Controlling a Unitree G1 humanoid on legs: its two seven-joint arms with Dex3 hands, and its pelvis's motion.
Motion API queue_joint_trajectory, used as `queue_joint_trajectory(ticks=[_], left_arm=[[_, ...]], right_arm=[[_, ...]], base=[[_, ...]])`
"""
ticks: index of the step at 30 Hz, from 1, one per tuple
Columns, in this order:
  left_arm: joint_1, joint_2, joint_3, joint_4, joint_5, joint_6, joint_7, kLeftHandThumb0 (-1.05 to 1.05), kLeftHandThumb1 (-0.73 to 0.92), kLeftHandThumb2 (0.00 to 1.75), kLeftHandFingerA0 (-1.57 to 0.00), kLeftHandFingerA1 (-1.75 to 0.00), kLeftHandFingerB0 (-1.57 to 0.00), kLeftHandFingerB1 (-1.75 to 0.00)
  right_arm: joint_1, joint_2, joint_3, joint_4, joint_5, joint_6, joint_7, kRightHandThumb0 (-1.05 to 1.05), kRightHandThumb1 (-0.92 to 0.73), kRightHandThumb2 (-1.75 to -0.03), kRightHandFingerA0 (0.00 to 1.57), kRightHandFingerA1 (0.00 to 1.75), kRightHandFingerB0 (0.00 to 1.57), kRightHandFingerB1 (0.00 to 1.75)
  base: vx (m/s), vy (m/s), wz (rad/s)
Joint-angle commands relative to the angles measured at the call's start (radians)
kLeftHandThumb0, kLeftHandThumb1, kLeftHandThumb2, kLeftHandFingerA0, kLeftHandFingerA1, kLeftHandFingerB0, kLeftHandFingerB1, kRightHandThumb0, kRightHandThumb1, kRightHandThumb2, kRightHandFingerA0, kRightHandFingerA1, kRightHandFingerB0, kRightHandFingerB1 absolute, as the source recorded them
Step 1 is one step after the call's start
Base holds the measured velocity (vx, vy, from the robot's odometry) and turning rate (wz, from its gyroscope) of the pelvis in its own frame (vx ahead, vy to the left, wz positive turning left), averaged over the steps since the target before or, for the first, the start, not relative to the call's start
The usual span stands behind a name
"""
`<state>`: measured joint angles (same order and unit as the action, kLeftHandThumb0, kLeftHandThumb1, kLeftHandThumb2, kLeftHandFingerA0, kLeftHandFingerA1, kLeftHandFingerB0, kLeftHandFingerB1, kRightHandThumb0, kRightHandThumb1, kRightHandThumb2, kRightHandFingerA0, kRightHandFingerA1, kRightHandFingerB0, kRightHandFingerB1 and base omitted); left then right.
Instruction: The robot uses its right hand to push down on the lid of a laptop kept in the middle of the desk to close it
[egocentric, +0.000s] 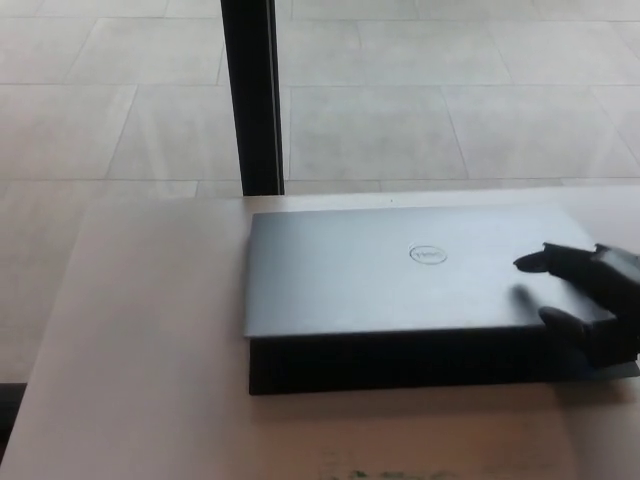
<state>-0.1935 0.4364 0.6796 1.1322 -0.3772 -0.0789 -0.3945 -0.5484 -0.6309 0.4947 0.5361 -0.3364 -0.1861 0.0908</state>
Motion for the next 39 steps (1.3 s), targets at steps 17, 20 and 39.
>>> queue_joint_trajectory(ticks=[17, 20, 39], left_arm=[[0.009, 0.016, -0.030, -0.062, -0.038, -0.002, -0.064, -1.05, 0.64, 1.17, -0.22, -0.53, -0.18, -0.47], [0.010, 0.015, -0.031, -0.066, -0.042, 0.003, -0.058, -1.05, 0.63, 1.18, -0.24, -0.54, -0.18, -0.47], [0.024, 0.022, -0.011, -0.063, -0.069, 0.035, -0.008, -1.05, 0.84, 0.74, -0.37, -0.49, -0.26, -0.39]], right_arm=[[0.217, 0.044, 0.023, 0.212, -0.146, -0.116, -0.063, -0.87, -0.92, -0.77, 0.22, 0.55, 0.22, 0.38], [0.202, 0.042, 0.004, 0.222, -0.138, -0.122, -0.055, -0.87, -0.92, -0.76, 0.22, 0.56, 0.22, 0.40], [0.263, 0.024, -0.649, -0.083, 0.539, 0.209, 0.241, -0.83, -0.92, -0.72, 0.45, 0.48, 0.34, 0.34]], base=[[0.00, 0.000, 0.00], [0.00, 0.000, 0.00], [0.00, 0.000, 0.00]])
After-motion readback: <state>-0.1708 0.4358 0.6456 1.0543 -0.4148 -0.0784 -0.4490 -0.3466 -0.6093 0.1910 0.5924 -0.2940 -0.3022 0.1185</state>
